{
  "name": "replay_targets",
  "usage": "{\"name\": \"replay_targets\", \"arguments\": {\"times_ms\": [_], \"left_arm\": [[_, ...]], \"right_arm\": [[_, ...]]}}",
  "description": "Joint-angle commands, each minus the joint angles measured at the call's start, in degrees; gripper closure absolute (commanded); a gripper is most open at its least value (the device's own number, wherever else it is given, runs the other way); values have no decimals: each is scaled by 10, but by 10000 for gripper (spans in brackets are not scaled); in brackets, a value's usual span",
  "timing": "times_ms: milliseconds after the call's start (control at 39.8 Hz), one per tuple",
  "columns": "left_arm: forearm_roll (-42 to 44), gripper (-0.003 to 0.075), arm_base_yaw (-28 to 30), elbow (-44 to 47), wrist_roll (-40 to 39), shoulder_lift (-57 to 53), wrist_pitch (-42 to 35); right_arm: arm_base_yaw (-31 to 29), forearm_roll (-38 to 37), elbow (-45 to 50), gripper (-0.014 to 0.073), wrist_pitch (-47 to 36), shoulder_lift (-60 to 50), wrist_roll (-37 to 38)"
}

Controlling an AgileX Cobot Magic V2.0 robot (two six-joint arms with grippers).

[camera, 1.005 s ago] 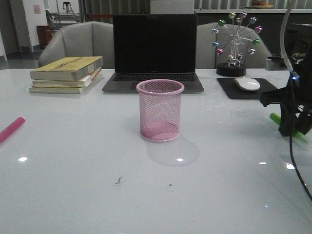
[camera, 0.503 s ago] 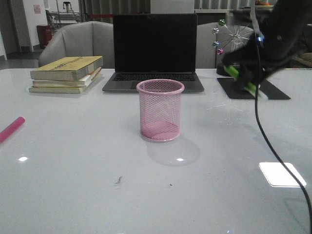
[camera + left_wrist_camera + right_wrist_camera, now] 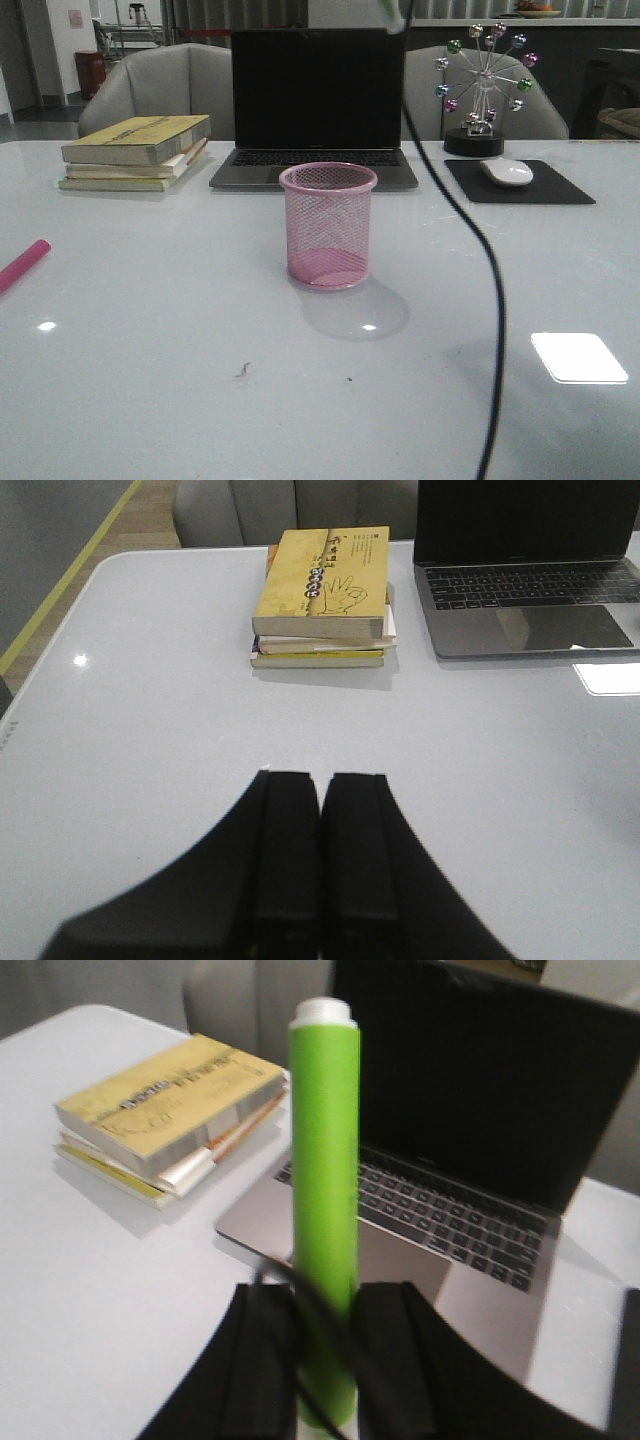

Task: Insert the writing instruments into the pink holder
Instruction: 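Lift the green marker upright and carry it above the pink holder, then lower the green marker into the pink holder and release it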

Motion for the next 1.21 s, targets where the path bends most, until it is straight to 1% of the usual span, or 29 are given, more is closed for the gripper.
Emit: {"name": "replay_targets", "arguments": {"times_ms": [0,75,201,452,578,729,930,1181], "left_arm": [[-5,629,0,-18,-2,-4,-47],[-5,629,0,-18,-2,-4,-47],[-5,629,0,-18,-2,-4,-47],[-5,629,0,-18,-2,-4,-47],[-5,629,0,-18,-2,-4,-47],[-5,629,0,-18,-2,-4,-47],[-5,629,0,-18,-2,-4,-47],[-5,629,0,-18,-2,-4,-47]], "right_arm": [[31,3,3,428,-113,-31,-5],[52,3,32,428,-152,-31,-5],[64,3,79,428,-202,-31,-5],[65,3,198,428,-400,-12,-3],[65,-1,228,428,-460,17,18],[65,-6,231,428,-467,42,30],[65,-15,231,428,-510,71,31],[65,-25,231,423,-518,89,30]]}}
